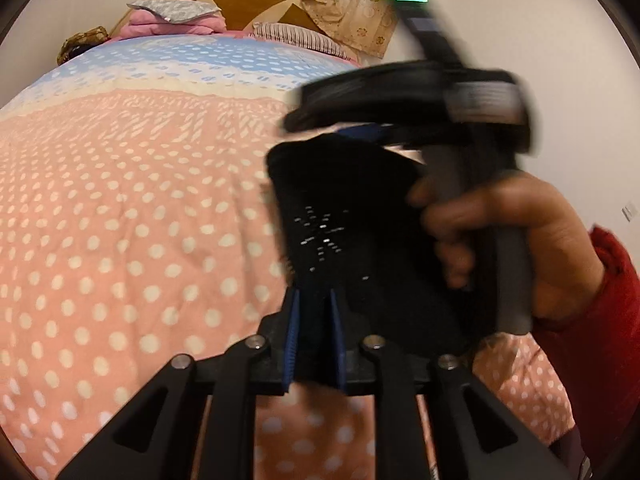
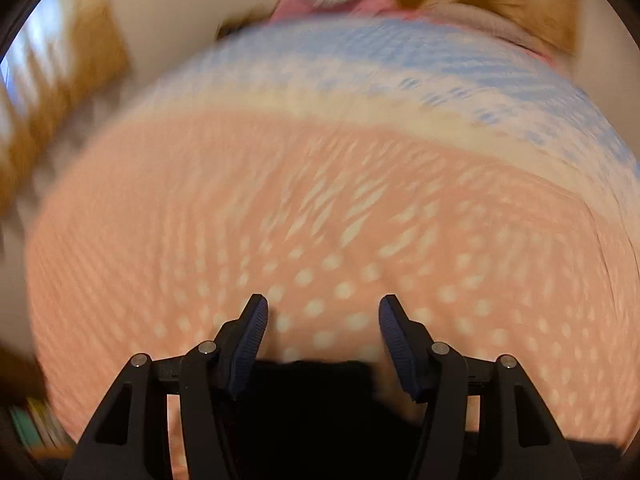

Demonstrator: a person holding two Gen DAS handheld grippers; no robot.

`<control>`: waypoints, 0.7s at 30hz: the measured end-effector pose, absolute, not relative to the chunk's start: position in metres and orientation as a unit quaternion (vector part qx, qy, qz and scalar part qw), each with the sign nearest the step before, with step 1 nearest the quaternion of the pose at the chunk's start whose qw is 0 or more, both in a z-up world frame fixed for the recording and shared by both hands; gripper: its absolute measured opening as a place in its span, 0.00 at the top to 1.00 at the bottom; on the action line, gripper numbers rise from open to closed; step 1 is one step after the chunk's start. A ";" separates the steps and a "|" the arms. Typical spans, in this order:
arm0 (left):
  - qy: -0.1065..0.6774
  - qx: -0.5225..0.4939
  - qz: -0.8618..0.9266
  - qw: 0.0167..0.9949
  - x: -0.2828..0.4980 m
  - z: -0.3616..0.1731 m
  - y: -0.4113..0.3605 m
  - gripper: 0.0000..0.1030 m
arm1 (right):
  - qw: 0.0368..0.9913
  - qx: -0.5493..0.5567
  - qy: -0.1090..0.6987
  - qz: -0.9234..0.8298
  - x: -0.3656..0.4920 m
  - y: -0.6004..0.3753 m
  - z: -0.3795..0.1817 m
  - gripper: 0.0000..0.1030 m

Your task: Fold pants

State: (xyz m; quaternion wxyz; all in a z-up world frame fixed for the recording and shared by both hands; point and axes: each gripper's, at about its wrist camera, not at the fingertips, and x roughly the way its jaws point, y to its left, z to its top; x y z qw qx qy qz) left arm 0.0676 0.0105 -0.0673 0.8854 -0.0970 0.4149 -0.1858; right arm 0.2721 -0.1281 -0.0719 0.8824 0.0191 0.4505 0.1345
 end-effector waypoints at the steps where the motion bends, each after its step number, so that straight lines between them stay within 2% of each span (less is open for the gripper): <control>1: 0.415 -0.098 -0.181 0.886 0.068 -0.067 0.014 0.72 | 0.894 0.053 0.426 0.132 0.262 -0.143 -0.060 0.43; 2: 0.416 -0.098 -0.175 0.887 0.069 -0.067 0.017 0.64 | 0.899 0.072 0.411 0.131 0.255 -0.152 -0.053 0.42; 3: 0.417 -0.100 -0.171 0.887 0.071 -0.067 0.019 0.62 | 0.904 0.082 0.399 0.132 0.245 -0.159 -0.046 0.41; 7: 0.424 -0.102 -0.170 0.884 0.075 -0.071 0.013 0.62 | 0.889 0.041 0.419 0.179 0.227 -0.144 -0.045 0.41; 9: 0.426 -0.094 -0.170 0.883 0.073 -0.074 0.006 0.61 | 0.882 -0.041 0.433 0.181 0.224 -0.118 -0.058 0.33; 11: 0.427 -0.082 -0.168 0.885 0.071 -0.077 -0.002 0.61 | 0.870 -0.148 0.447 0.143 0.232 -0.094 -0.078 0.32; 12: 0.427 -0.074 -0.168 0.885 0.075 -0.079 -0.008 0.61 | 0.863 -0.172 0.457 0.131 0.237 -0.088 -0.087 0.23; 14: 0.418 -0.050 -0.163 0.892 0.072 -0.077 -0.012 0.61 | 0.859 -0.138 0.480 0.117 0.256 -0.095 -0.093 0.16; 16: 0.415 -0.048 -0.162 0.894 0.072 -0.073 -0.009 0.61 | 0.863 -0.075 0.489 0.099 0.268 -0.112 -0.090 0.16; 21: 0.396 -0.048 -0.123 0.909 0.081 -0.053 0.019 0.48 | 0.912 0.146 0.369 0.104 0.230 -0.199 -0.044 0.16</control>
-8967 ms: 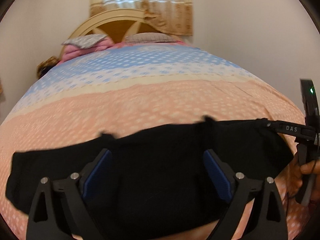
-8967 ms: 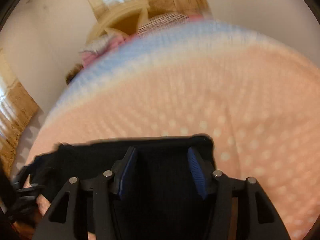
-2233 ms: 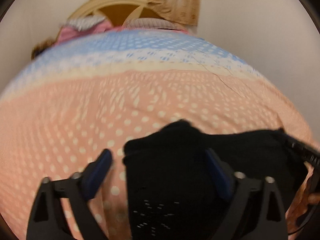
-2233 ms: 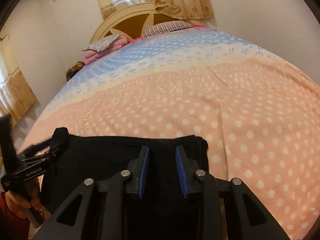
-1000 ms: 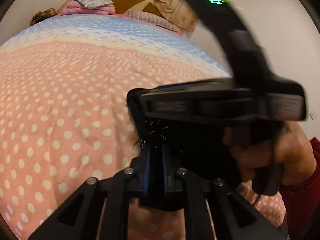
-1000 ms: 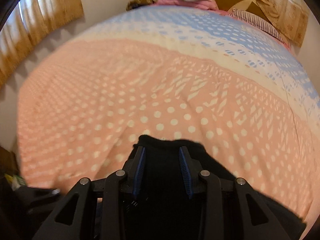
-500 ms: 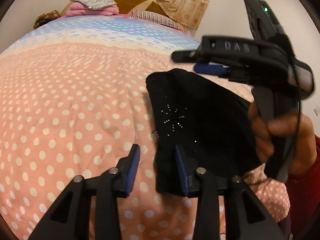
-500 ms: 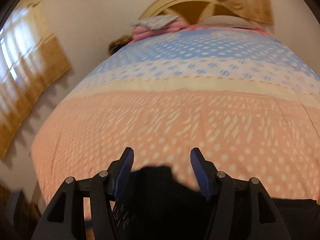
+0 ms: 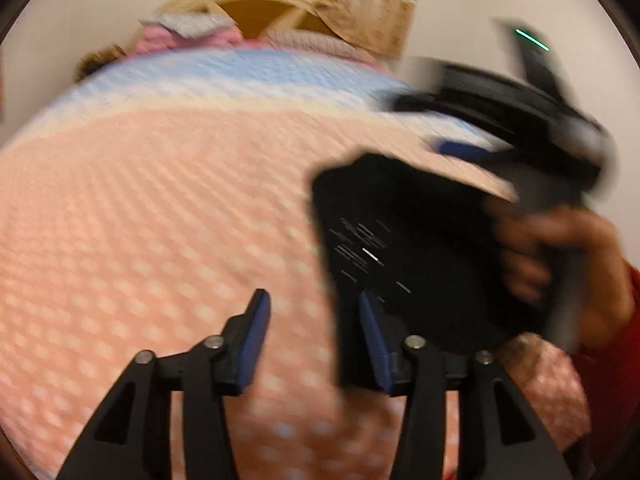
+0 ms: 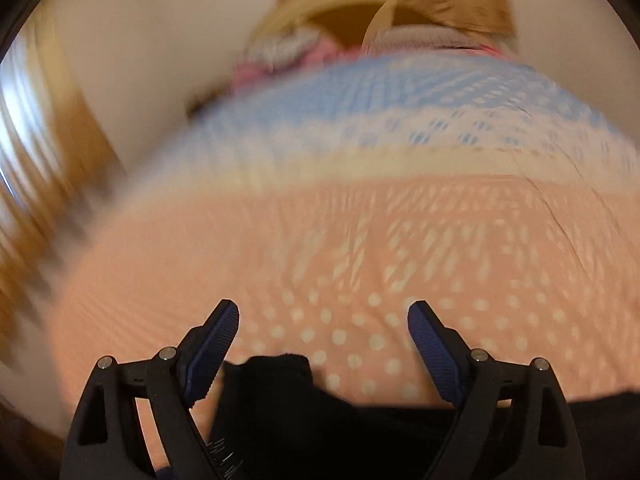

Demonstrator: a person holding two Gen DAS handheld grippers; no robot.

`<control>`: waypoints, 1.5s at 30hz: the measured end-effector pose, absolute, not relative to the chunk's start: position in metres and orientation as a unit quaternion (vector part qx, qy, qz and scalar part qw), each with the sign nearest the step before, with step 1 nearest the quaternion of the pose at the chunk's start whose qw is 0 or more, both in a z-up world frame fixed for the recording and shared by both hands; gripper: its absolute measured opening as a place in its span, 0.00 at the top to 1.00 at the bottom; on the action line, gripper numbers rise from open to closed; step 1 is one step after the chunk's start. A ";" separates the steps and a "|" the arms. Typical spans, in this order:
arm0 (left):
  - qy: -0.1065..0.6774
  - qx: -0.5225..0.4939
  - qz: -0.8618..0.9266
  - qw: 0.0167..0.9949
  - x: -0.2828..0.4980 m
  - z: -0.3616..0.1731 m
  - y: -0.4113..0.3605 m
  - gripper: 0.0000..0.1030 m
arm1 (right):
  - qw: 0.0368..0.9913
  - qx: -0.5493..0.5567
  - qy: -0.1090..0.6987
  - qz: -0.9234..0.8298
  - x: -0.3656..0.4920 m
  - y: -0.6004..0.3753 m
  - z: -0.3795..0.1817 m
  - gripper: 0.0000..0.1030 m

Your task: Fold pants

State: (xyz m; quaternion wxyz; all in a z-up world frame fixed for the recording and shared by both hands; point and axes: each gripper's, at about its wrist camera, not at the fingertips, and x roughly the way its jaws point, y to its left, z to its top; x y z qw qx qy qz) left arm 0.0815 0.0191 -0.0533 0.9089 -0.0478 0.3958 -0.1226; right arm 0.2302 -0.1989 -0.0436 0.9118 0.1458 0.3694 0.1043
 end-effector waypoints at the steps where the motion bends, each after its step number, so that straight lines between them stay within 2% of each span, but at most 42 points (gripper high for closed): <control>1: 0.381 -0.042 -0.108 0.917 0.084 -0.046 0.024 0.43 | 0.915 0.163 0.355 0.103 0.218 -0.214 -0.038 0.16; 2: 0.366 -0.039 -0.102 0.924 0.085 -0.038 0.027 0.38 | 0.918 0.174 0.341 0.100 0.205 -0.229 -0.032 0.16; 6: 0.325 -0.011 -0.115 0.938 0.099 -0.018 0.010 0.33 | 0.936 0.187 0.295 0.047 0.137 -0.303 -0.023 0.16; 8: 0.318 -0.004 -0.146 0.937 0.106 -0.016 -0.008 0.26 | 0.939 0.193 0.284 0.013 0.113 -0.329 -0.025 0.16; 14: 0.378 -0.041 -0.175 0.908 0.135 -0.043 -0.037 0.25 | 0.909 0.278 0.305 -0.060 0.055 -0.409 -0.070 0.16; 18: 0.397 -0.032 -0.162 0.903 0.122 -0.061 -0.036 0.25 | 0.904 0.278 0.323 -0.026 0.054 -0.399 -0.092 0.16; 23: 0.407 -0.058 -0.141 0.901 0.116 -0.065 -0.019 0.07 | 0.907 0.242 0.346 0.012 0.069 -0.353 -0.098 0.16; 27: 0.411 -0.067 -0.141 0.898 0.115 -0.071 -0.017 0.03 | 0.913 0.191 0.359 -0.020 0.073 -0.331 -0.101 0.16; 31: 0.413 -0.068 -0.144 0.897 0.113 -0.072 -0.018 0.04 | 0.908 0.225 0.353 -0.015 0.063 -0.341 -0.105 0.19; 32: 0.414 -0.067 -0.145 0.896 0.112 -0.072 -0.018 0.05 | 0.908 0.219 0.358 -0.015 0.060 -0.342 -0.102 0.36; 33: 0.415 -0.064 -0.145 0.896 0.112 -0.072 -0.018 0.06 | 0.908 0.201 0.368 -0.015 0.059 -0.339 -0.102 0.45; 35: 0.415 -0.060 -0.143 0.897 0.111 -0.072 -0.021 0.10 | 0.909 0.191 0.370 -0.001 0.062 -0.330 -0.102 0.54; 36: 0.414 -0.059 -0.143 0.897 0.112 -0.071 -0.022 0.11 | 0.908 0.194 0.371 0.009 0.061 -0.329 -0.103 0.56; 38: 0.416 -0.058 -0.161 0.893 0.111 -0.071 -0.026 0.29 | 0.908 0.201 0.368 0.013 0.059 -0.331 -0.106 0.56; 43: 0.416 -0.049 -0.158 0.894 0.111 -0.071 -0.033 0.31 | 0.908 0.209 0.363 0.005 0.061 -0.329 -0.108 0.54; 45: 0.418 -0.054 -0.158 0.893 0.112 -0.070 -0.033 0.34 | 0.908 0.222 0.355 0.006 0.059 -0.332 -0.109 0.54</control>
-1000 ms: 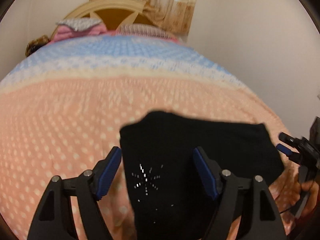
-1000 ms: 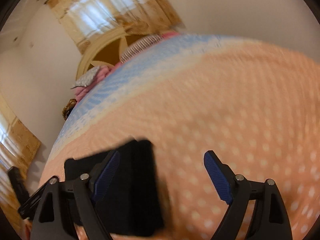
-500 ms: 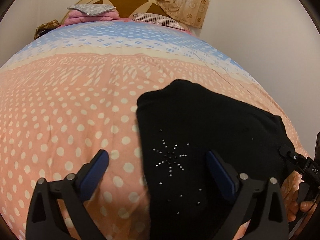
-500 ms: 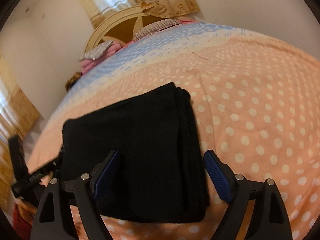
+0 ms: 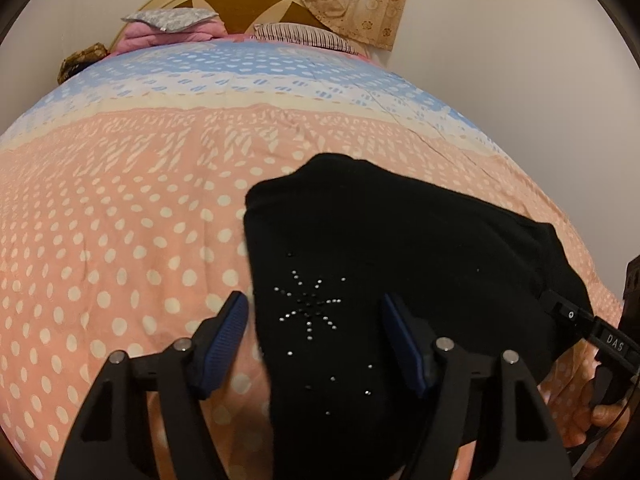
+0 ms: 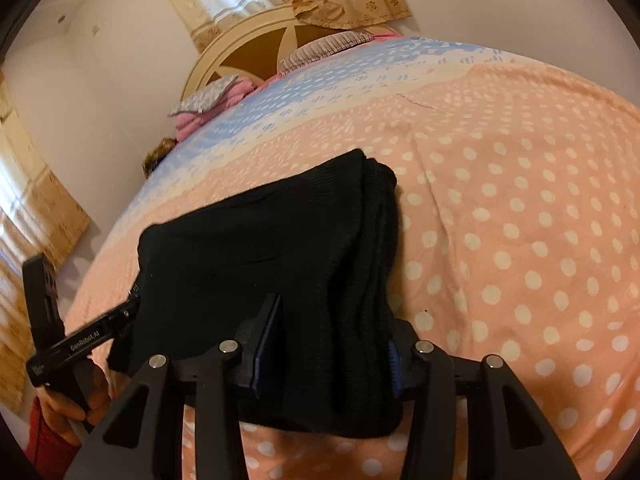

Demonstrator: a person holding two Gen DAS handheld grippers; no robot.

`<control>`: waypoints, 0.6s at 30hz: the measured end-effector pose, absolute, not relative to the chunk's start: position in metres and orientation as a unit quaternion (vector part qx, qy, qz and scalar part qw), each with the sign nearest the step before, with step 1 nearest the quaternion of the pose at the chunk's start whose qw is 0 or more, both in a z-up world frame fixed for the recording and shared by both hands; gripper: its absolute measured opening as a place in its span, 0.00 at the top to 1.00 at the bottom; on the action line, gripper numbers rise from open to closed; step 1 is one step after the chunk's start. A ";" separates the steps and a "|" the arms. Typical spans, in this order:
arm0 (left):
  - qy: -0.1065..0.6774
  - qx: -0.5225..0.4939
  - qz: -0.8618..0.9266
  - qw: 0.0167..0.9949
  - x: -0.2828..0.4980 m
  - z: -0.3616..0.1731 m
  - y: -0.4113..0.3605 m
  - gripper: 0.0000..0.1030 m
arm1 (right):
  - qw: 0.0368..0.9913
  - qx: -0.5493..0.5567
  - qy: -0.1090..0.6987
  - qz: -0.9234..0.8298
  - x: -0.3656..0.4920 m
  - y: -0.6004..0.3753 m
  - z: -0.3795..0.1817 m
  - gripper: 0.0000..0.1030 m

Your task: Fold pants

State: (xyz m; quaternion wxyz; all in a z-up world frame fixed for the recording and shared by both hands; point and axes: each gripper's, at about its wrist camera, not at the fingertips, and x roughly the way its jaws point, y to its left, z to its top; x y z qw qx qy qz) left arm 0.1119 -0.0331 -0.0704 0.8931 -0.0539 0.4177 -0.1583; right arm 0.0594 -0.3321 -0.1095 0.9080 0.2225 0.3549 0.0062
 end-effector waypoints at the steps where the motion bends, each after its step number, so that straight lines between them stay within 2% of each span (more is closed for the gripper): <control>1: 0.417 -0.052 -0.162 0.893 0.112 -0.070 -0.035 0.41 | 0.908 0.227 0.353 0.008 0.059 -0.333 -0.110 0.54; 4: 0.410 -0.032 -0.165 0.897 0.109 -0.067 -0.043 0.54 | 0.907 0.233 0.350 0.012 0.059 -0.334 -0.111 0.53; 5: 0.406 -0.025 -0.170 0.898 0.107 -0.066 -0.046 0.64 | 0.909 0.226 0.351 0.011 0.059 -0.332 -0.110 0.54; 8: 0.401 -0.016 -0.175 0.899 0.105 -0.063 -0.050 0.76 | 0.917 0.177 0.357 0.000 0.060 -0.321 -0.106 0.58; 12: 0.400 -0.011 -0.177 0.899 0.105 -0.058 -0.051 0.81 | 0.923 0.142 0.359 -0.012 0.060 -0.309 -0.098 0.65; 18: 0.402 -0.017 -0.178 0.898 0.104 -0.051 -0.045 0.82 | 0.929 0.136 0.342 -0.029 0.053 -0.301 -0.083 0.68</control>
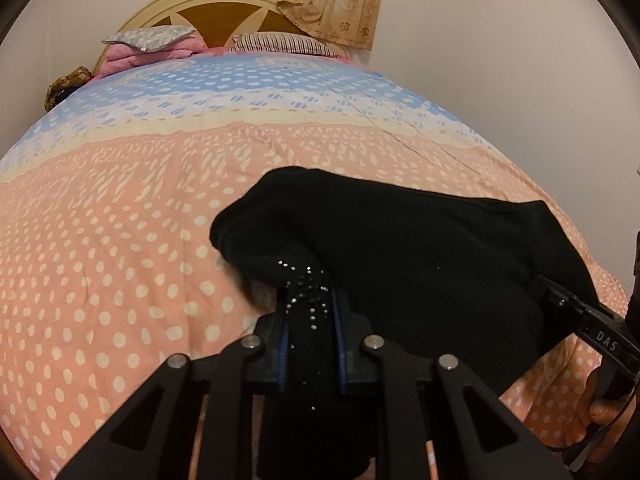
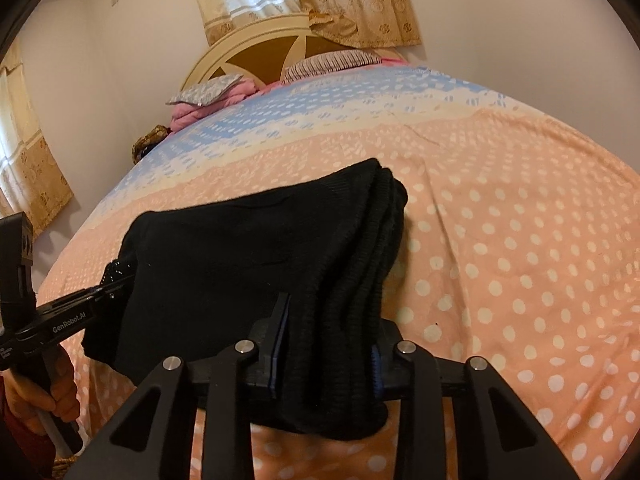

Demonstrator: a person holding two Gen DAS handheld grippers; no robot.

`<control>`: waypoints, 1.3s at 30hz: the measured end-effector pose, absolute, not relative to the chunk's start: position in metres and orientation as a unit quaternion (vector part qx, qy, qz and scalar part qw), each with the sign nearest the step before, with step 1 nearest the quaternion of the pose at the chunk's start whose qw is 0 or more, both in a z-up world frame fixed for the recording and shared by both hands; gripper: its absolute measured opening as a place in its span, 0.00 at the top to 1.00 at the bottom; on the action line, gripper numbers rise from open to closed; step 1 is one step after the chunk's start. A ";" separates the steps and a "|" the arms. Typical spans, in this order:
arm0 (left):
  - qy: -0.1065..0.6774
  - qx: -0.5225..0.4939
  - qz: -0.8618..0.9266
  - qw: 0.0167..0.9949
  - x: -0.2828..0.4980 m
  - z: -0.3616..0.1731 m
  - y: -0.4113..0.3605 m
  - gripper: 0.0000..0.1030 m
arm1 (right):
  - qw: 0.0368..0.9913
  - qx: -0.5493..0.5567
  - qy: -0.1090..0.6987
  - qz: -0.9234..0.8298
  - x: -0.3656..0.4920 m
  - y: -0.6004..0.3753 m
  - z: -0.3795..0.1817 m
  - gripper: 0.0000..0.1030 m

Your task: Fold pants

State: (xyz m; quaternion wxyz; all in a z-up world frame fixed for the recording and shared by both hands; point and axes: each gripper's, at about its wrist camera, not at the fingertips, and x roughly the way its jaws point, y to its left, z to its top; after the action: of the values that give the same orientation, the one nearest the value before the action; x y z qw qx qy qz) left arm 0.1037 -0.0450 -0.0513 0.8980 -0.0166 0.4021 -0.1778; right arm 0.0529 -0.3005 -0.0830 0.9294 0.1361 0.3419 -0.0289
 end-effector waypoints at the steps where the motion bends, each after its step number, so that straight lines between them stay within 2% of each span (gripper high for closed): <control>1: 0.400 -0.014 -0.178 0.899 0.102 -0.049 -0.045 0.83 | 0.930 0.137 0.338 -0.030 0.051 -0.300 -0.080 0.68; 15: 0.372 -0.030 -0.191 0.908 0.098 -0.021 -0.030 0.83 | 0.945 0.145 0.294 0.001 0.045 -0.278 -0.033 0.69; 23: 0.337 -0.055 -0.137 0.930 0.119 0.006 0.025 0.83 | 0.953 0.126 0.267 0.063 0.078 -0.238 0.001 0.69; 32: 0.302 -0.052 0.004 0.952 0.173 0.019 0.141 0.83 | 0.942 0.133 0.249 0.181 0.204 -0.140 0.011 0.69; 35: 0.308 -0.042 0.050 0.949 0.197 0.005 0.176 0.83 | 0.935 0.128 0.253 0.212 0.251 -0.096 -0.005 0.69; 39: 0.356 -0.048 0.078 0.930 0.232 -0.037 0.212 0.83 | 0.916 0.121 0.315 0.218 0.319 -0.046 -0.056 0.69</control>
State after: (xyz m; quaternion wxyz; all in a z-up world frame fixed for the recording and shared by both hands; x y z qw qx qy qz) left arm 0.2324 0.2124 -0.0369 0.9300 -0.0479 0.3560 0.0779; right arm 0.3189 -0.0461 -0.0557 0.9158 0.1210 0.3147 0.2182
